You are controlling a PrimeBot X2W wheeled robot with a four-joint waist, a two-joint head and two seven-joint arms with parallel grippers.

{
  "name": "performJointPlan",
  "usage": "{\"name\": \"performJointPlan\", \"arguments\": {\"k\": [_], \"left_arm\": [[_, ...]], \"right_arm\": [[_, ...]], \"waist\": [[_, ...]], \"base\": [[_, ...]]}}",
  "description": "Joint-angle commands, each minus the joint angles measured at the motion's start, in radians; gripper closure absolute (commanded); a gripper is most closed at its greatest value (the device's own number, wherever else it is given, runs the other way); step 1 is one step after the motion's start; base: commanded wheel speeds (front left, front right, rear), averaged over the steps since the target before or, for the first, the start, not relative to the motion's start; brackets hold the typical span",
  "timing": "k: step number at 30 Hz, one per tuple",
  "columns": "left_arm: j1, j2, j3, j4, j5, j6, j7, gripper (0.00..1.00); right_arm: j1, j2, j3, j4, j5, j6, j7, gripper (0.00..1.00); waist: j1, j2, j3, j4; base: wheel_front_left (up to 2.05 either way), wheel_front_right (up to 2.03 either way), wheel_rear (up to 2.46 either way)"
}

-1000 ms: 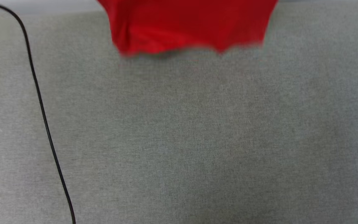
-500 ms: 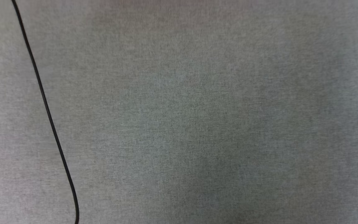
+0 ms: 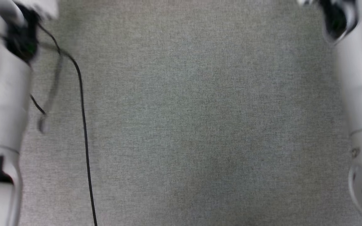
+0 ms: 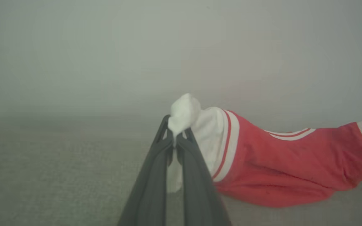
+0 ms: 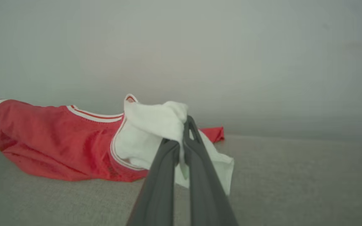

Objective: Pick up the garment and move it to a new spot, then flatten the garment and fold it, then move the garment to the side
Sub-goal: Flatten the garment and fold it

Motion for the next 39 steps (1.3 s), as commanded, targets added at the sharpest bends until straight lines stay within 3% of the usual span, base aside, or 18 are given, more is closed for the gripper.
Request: {"name": "performJointPlan", "arguments": {"k": [1, 7, 14, 18, 28, 39], "left_arm": [[0.041, -0.005, -0.015, -0.012, -0.008, 0.000, -0.007, 1.00], [0.243, 0.000, -0.030, -0.080, -0.052, 0.000, -0.019, 1.00], [0.508, 0.004, 0.072, -0.228, 0.024, 0.002, -0.020, 1.00], [0.658, -0.027, 0.145, -0.303, 0.061, 0.007, -0.019, 1.00], [1.018, -0.083, 0.290, -0.475, 0.139, 0.028, -0.019, 1.00], [1.320, -0.114, 0.303, -0.603, 0.168, 0.063, -0.015, 1.00]], "right_arm": [[0.038, 0.001, -0.001, 0.011, 0.029, -0.001, -0.016, 1.00], [0.227, -0.007, 0.037, 0.022, 0.109, -0.001, -0.070, 1.00], [0.457, -0.053, 0.092, -0.043, 0.184, -0.001, -0.087, 1.00], [0.592, -0.090, 0.099, -0.106, 0.217, -0.001, -0.076, 1.00], [0.980, -0.110, 0.012, -0.372, 0.227, -0.001, -0.003, 1.00], [1.400, -0.034, -0.143, -0.753, 0.156, -0.001, 0.196, 1.00]], "waist": [[-0.0002, 0.0000, -0.015, 0.008], [-0.0002, 0.0000, -0.088, 0.020], [-0.0002, 0.0000, -0.201, 0.021], [-0.0002, 0.0000, -0.266, 0.032], [-0.0002, 0.0000, -0.435, 0.033], [-0.0002, 0.0000, -0.559, 0.051]], "base": [[0.00, 0.00, 0.00], [0.00, 0.00, 0.00], [0.00, 0.00, 0.00], [0.00, 0.00, 0.00], [0.00, 0.00, 0.00], [0.00, 0.00, 0.00]]}}
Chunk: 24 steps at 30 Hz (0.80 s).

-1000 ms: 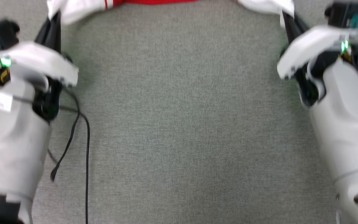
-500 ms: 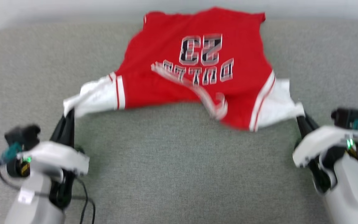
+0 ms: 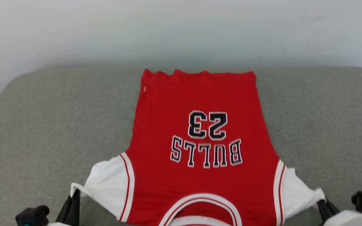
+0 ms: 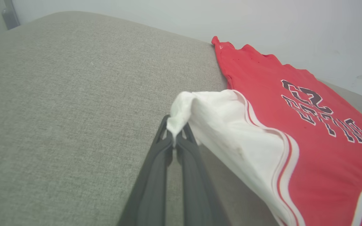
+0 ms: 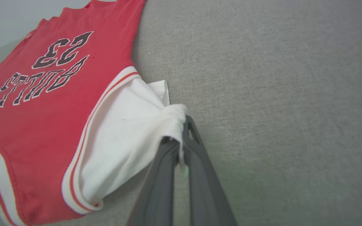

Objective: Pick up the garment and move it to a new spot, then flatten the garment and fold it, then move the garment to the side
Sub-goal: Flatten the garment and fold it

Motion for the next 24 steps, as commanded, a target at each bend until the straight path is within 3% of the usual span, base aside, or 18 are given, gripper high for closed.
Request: {"name": "performJointPlan", "arguments": {"k": [1, 9, 10, 13, 18, 24], "left_arm": [[0.030, -0.001, 0.002, -0.012, -0.003, 0.008, -0.003, 1.00], [0.131, 0.004, -0.012, -0.068, 0.009, 0.022, 0.004, 1.00], [0.134, 0.002, -0.016, -0.072, 0.011, 0.023, 0.005, 1.00], [0.114, -0.003, -0.036, -0.086, 0.021, 0.016, 0.006, 1.00], [0.079, -0.008, -0.056, -0.104, 0.035, 0.013, 0.002, 1.00], [0.017, -0.020, -0.072, -0.155, 0.052, 0.004, -0.002, 1.00]], "right_arm": [[0.056, 0.012, -0.022, -0.047, -0.018, -0.001, 0.023, 1.00], [0.261, 0.046, -0.031, -0.207, -0.059, -0.001, 0.124, 1.00], [0.266, 0.048, -0.027, -0.210, -0.051, -0.001, 0.122, 0.86], [0.248, 0.051, -0.010, -0.202, -0.044, -0.001, 0.104, 0.00], [0.149, 0.052, -0.018, -0.187, -0.042, -0.001, 0.011, 0.00], [-0.074, 0.049, -0.074, -0.109, -0.068, -0.001, -0.072, 0.00]], "waist": [[0.0004, -0.0001, -0.026, 0.012], [0.0004, -0.0001, -0.051, 0.022], [0.0004, -0.0001, -0.048, 0.023], [0.0004, -0.0001, -0.036, 0.029], [0.0004, -0.0001, -0.004, 0.046], [0.0004, -0.0001, 0.073, 0.079]], "base": [[0.00, 0.00, 0.00], [0.00, 0.00, 0.00], [0.00, 0.00, 0.00], [0.00, 0.00, 0.00], [0.00, 0.00, 0.00], [0.00, 0.00, 0.00]]}}
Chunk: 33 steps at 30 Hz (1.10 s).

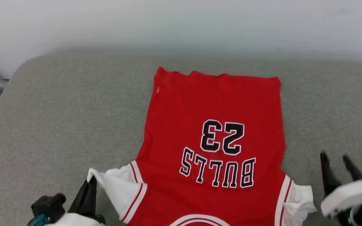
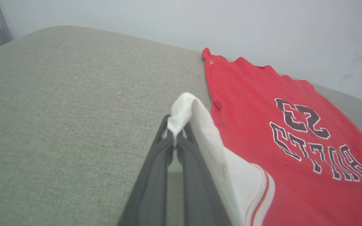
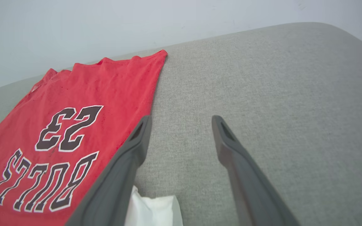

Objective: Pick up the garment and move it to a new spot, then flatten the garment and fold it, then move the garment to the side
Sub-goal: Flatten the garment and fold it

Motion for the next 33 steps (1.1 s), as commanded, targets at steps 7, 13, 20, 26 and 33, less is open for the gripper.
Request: {"name": "performJointPlan", "arguments": {"k": [7, 13, 20, 26, 33], "left_arm": [[-0.122, -0.028, -0.022, -0.061, 0.040, -0.018, -0.009, 1.00], [-0.195, -0.061, -0.033, -0.112, 0.063, -0.036, -0.011, 1.00], [-0.240, -0.095, -0.034, -0.171, 0.090, -0.051, -0.011, 1.00], [-0.272, -0.119, -0.042, -0.217, 0.107, -0.061, -0.010, 1.00], [-0.289, -0.134, -0.051, -0.246, 0.116, -0.064, -0.010, 1.00]], "right_arm": [[-0.392, -0.062, -0.049, 0.200, -0.012, -0.001, 0.020, 0.00], [-0.680, -0.149, -0.044, 0.382, -0.020, -0.001, 0.220, 0.00], [-0.917, -0.200, -0.034, 0.487, -0.057, -0.001, 0.504, 0.00], [-1.037, -0.215, -0.002, 0.526, -0.120, -0.001, 0.629, 0.00], [-0.988, -0.194, 0.027, 0.659, -0.123, 0.000, 0.801, 0.00]], "waist": [[0.0000, -0.0001, 0.171, 0.079], [0.0000, -0.0001, 0.286, 0.122], [0.0000, -0.0001, 0.380, 0.155], [0.0000, -0.0001, 0.452, 0.179], [0.0000, -0.0001, 0.486, 0.197]], "base": [[0.00, 0.00, 0.00], [0.00, 0.00, 0.00], [0.00, 0.00, 0.00], [0.00, 0.00, 0.00], [0.00, 0.00, 0.00]]}}
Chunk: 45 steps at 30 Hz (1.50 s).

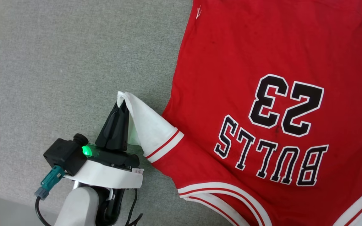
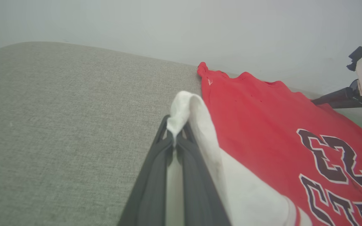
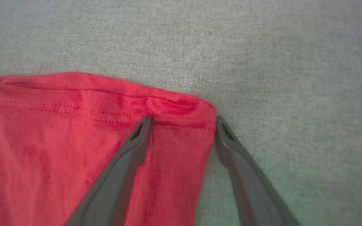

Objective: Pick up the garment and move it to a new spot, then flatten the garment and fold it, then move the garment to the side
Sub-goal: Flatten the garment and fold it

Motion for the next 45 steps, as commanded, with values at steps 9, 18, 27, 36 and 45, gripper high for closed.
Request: {"name": "performJointPlan", "arguments": {"k": [9, 18, 27, 36, 45], "left_arm": [[0.009, 0.004, -0.004, -0.003, -0.002, -0.002, -0.005, 1.00], [0.081, 0.026, 0.035, 0.075, -0.005, -0.002, -0.003, 1.00], [0.177, 0.053, 0.084, 0.165, -0.015, 0.023, 0.000, 1.00], [0.282, 0.082, 0.120, 0.186, -0.035, 0.062, 0.038, 1.00], [0.336, 0.095, 0.126, 0.185, -0.051, 0.078, 0.074, 1.00]], "right_arm": [[0.084, -0.005, 0.007, 0.031, -0.005, 0.000, 0.076, 1.00], [0.116, -0.097, 0.073, -0.098, 0.033, 0.000, 0.054, 1.00], [0.418, -0.156, 0.076, -0.296, 0.156, 0.000, 0.061, 1.00], [0.844, -0.074, -0.049, -0.536, 0.218, 0.000, 0.024, 1.00], [1.207, 0.129, -0.202, -0.700, 0.210, 0.000, -0.025, 1.00]], "waist": [[0.0001, 0.0000, -0.034, 0.001], [0.0001, 0.0000, -0.182, -0.059], [0.0001, 0.0000, -0.363, -0.160], [0.0001, 0.0000, -0.495, -0.248], [0.0001, 0.0000, -0.546, -0.270]], "base": [[0.00, 0.00, 0.00], [0.00, 0.00, 0.00], [0.00, 0.00, 0.00], [0.00, 0.00, 0.00], [0.00, 0.00, 0.00]]}}
